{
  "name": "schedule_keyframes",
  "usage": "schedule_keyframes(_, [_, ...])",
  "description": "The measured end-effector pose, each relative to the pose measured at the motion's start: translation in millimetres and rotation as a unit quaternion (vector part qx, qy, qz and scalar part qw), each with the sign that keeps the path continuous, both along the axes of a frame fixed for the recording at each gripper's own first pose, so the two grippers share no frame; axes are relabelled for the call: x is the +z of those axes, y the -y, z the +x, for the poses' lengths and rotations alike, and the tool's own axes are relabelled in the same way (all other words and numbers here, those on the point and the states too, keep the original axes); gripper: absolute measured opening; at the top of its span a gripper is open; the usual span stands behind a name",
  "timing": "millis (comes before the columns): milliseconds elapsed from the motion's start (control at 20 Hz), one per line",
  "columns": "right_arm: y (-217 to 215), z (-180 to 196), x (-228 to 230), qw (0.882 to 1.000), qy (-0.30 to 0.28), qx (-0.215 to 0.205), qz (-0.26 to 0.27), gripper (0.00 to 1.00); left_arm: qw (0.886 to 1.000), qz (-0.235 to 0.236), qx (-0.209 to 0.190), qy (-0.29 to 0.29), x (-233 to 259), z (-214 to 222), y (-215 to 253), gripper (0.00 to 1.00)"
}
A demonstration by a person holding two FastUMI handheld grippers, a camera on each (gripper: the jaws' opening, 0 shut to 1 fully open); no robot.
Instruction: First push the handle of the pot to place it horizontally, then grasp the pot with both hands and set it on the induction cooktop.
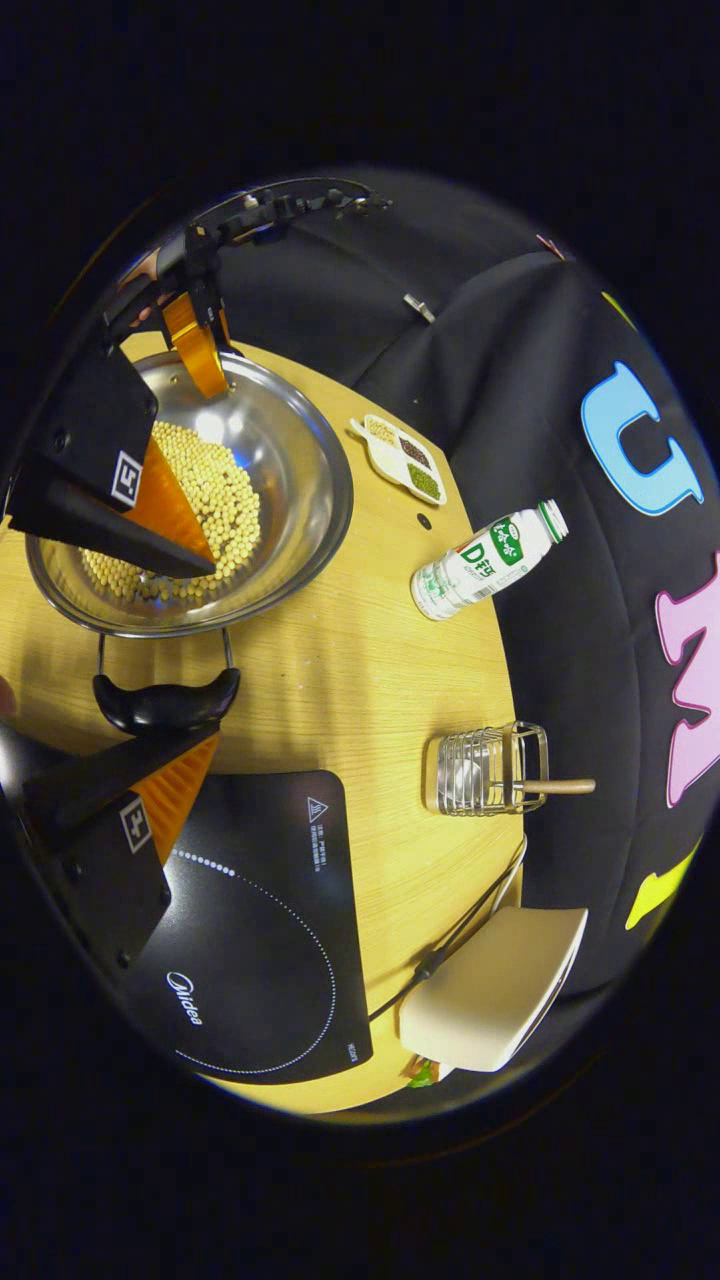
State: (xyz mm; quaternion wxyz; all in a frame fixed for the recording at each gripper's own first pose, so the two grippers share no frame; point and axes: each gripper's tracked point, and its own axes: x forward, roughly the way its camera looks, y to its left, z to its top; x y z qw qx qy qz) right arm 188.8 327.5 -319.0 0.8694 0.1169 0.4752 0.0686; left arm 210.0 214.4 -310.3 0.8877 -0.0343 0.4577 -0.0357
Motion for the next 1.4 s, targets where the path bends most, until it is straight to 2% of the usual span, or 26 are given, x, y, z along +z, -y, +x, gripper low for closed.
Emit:
schedule_keyframes(100, [1.1,4.6,-12.4,1.000,-0.003,0.003,-0.023,0.83,1.000,-0.004,-0.002,-0.003,-2.8,-2.4,-4.8,0.67])
schedule_keyframes(150, [1.1,4.7,-15.3,1.000,-0.006,0.003,-0.024,0.62,1.000,-0.007,-0.003,-0.001,-3.4,-2.1,-6.9,0.66])
schedule_keyframes(200, [-2.3,3.7,-17.7,1.000,-0.011,0.007,-0.020,0.58,1.000,-0.009,-0.004,-0.001,-2.8,-2.6,-8.4,0.65])
schedule_keyframes(250, [-4.8,5.5,-19.9,1.000,-0.005,0.021,-0.017,0.65,1.000,-0.009,-0.004,-0.003,-5.5,-3.6,-10.4,0.64])
schedule_keyframes(350, [-4.5,3.6,-20.5,0.999,-0.004,0.037,-0.023,0.52,1.000,-0.009,-0.002,-0.003,-3.8,-3.3,-10.1,0.62])
schedule_keyframes(400, [-5.7,2.4,-18.3,0.999,-0.004,0.037,-0.024,0.56,1.000,-0.009,-0.001,-0.004,-3.0,-4.1,-10.1,0.58])
schedule_keyframes(600, [-3.3,-1.3,-15.9,0.999,-0.013,0.036,-0.021,0.54,1.000,-0.022,0.010,-0.008,-0.9,-11.4,-7.7,0.54])
schedule_keyframes(650, [-1.9,-2.8,-12.7,0.999,-0.012,0.038,-0.024,0.54,1.000,-0.024,0.011,-0.014,-0.8,-16.1,-6.1,0.54])
schedule_keyframes(700, [-0.5,-5.2,-10.6,0.999,-0.012,0.038,-0.026,0.49,1.000,-0.024,0.012,-0.015,2.6,-18.0,-5.0,0.54])
schedule_keyframes(750, [1.1,-6.5,-7.6,0.999,-0.012,0.040,-0.026,0.54,1.000,-0.022,0.012,-0.014,6.9,-20.4,-4.4,0.55])
schedule_keyframes(1000, [12.4,-14.2,18.8,0.999,-0.008,0.041,-0.015,0.54,1.000,-0.001,0.006,-0.007,39.4,-28.6,4.9,0.54])
schedule_keyframes(1200, [39.8,-21.1,40.3,0.999,-0.004,0.036,-0.012,0.54,1.000,-0.001,0.000,-0.001,64.0,-33.6,31.2,0.54])
schedule_keyframes(1400, [84.9,-27.7,55.4,1.000,0.000,0.022,-0.016,0.54,1.000,-0.004,-0.014,0.006,78.1,-34.7,72.3,0.54])
